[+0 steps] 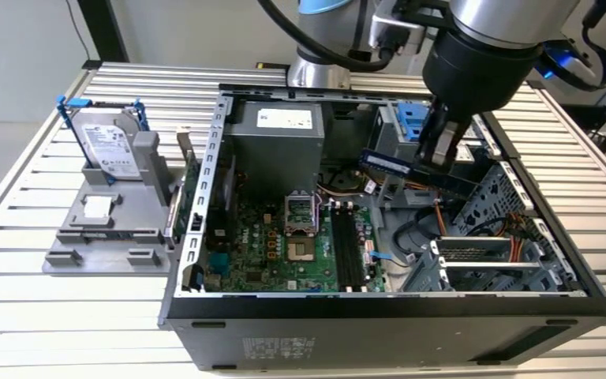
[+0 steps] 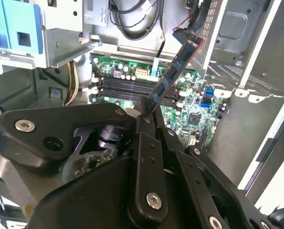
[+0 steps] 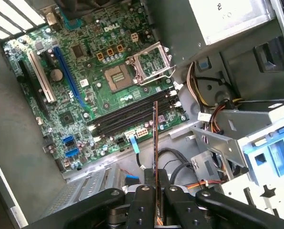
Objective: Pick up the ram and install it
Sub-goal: 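Insert the ram into the slot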
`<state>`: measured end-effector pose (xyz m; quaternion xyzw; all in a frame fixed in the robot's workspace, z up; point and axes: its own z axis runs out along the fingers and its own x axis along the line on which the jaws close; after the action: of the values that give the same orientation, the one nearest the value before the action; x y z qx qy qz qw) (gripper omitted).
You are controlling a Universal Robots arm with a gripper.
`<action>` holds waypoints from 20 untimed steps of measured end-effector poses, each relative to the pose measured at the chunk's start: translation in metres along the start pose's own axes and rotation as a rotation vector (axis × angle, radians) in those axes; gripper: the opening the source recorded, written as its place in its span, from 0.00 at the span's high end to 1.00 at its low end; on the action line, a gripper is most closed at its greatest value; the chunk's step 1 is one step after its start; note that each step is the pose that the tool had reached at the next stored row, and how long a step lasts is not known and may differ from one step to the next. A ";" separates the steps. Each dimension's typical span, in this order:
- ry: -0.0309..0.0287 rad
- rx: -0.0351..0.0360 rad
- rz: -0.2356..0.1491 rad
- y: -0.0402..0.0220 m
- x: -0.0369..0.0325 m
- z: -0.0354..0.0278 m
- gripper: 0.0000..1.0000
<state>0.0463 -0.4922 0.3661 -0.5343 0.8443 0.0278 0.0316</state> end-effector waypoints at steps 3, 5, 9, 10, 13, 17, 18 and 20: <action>-0.0005 0.0032 0.038 0.0000 0.0000 0.0000 1.00; -0.0008 0.0055 0.065 0.0000 0.0000 0.0000 1.00; -0.0015 0.0096 0.115 0.0000 0.0000 0.0000 1.00; -0.0017 0.0106 0.127 0.0000 0.0000 0.0000 1.00; -0.0022 0.0136 0.163 0.0000 0.0000 0.0000 1.00; -0.0028 0.0173 0.208 0.0000 0.0000 0.0000 1.00; -0.0029 0.0183 0.219 0.0000 0.0000 0.0000 1.00; -0.0032 0.0203 0.243 0.0000 0.0000 0.0000 1.00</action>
<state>0.0462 -0.4922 0.3661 -0.4277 0.9029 0.0238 0.0348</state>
